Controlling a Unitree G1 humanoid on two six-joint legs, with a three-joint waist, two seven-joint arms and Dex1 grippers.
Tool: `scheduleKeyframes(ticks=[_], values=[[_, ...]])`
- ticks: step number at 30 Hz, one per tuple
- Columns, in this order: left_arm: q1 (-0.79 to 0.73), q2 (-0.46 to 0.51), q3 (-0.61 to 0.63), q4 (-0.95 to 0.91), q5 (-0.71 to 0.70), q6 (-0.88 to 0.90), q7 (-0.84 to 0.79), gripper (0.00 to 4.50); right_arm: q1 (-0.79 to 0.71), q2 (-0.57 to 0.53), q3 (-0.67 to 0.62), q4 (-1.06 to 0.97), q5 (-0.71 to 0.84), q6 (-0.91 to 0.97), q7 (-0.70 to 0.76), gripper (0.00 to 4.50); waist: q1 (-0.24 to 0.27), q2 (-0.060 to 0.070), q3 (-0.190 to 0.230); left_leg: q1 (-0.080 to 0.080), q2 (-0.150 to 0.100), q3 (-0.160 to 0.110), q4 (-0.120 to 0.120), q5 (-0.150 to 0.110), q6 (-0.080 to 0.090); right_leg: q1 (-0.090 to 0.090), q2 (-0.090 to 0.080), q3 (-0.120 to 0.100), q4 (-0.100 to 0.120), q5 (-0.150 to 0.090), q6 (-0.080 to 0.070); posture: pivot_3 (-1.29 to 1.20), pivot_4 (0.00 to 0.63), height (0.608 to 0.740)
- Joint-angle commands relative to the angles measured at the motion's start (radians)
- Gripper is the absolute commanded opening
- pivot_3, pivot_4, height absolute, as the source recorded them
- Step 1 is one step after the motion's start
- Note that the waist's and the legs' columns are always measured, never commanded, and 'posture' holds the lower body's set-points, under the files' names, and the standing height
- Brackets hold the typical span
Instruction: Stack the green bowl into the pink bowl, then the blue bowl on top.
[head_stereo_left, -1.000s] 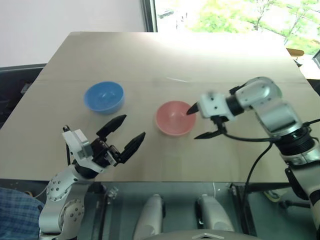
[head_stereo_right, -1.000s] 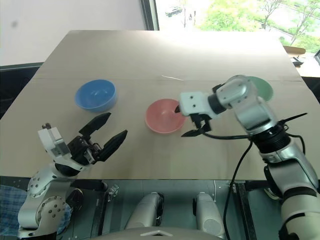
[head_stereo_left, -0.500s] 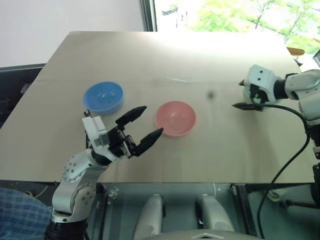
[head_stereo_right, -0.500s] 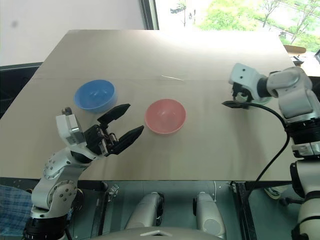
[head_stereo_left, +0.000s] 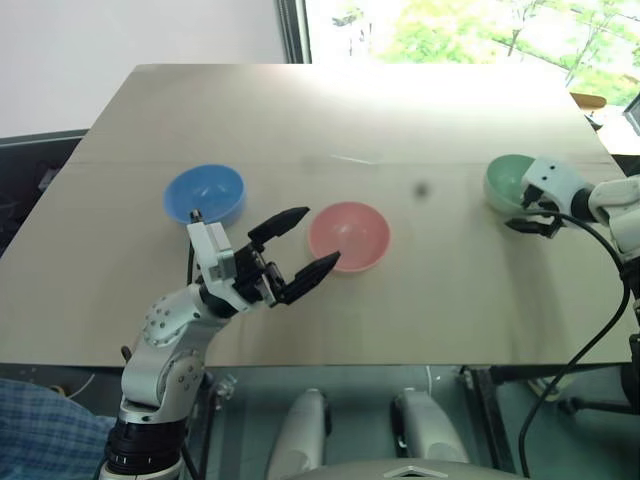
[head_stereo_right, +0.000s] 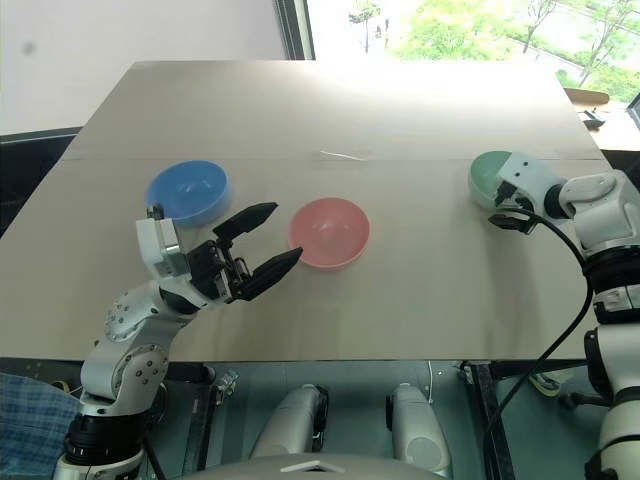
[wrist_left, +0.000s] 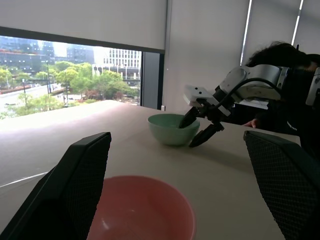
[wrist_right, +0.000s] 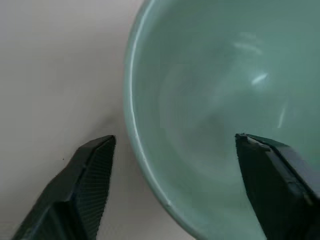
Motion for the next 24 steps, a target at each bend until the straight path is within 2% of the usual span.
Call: scheduleKeyframes(ticks=[1,6,7,15,24], values=[[-0.003,0.006,0.015,-0.019,-0.004,-0.004,0.0,4.5,-0.039,0.005,-0.008,0.01,-0.007,-0.046,-0.001,2.35,0.0,0.0,0.0,0.0,0.0,0.0,0.0,0.0,0.0,0.0,0.0,0.0,0.0,0.0,0.0,0.0,0.15,0.74],[0.007,0.02,0.032,-0.018,-0.003,-0.006,-0.006,4.5,-0.047,0.012,-0.007,0.022,-0.019,-0.073,0.006,0.2,0.002,0.0,0.0,0.0,0.0,0.0,0.0,0.0,0.0,0.0,0.0,0.0,0.0,0.0,0.0,0.0,0.15,0.74],[0.007,0.021,0.033,-0.017,-0.004,-0.006,-0.006,4.5,-0.048,0.014,-0.008,0.023,-0.017,-0.076,0.009,0.04,0.002,0.0,0.0,0.0,0.0,0.0,0.0,0.0,0.0,0.0,0.0,0.0,0.0,0.0,0.0,0.0,0.15,0.74],[0.02,0.025,0.039,-0.018,-0.004,-0.01,-0.002,4.5,-0.051,0.035,-0.033,-0.111,0.028,-0.027,0.051,0.04,0.0,0.0,0.0,0.0,0.0,0.0,0.0,0.0,0.0,0.0,0.0,0.0,0.0,0.0,0.0,0.0,0.15,0.74],[0.023,0.058,0.086,0.05,0.003,-0.024,-0.04,4.5,-0.04,0.058,-0.001,-0.646,0.18,0.101,0.239,0.04,0.008,0.001,0.001,-0.001,0.0,-0.002,0.0,0.0,0.0,0.0,0.0,-0.003,0.0,0.0,0.0,0.0,0.15,0.74]])
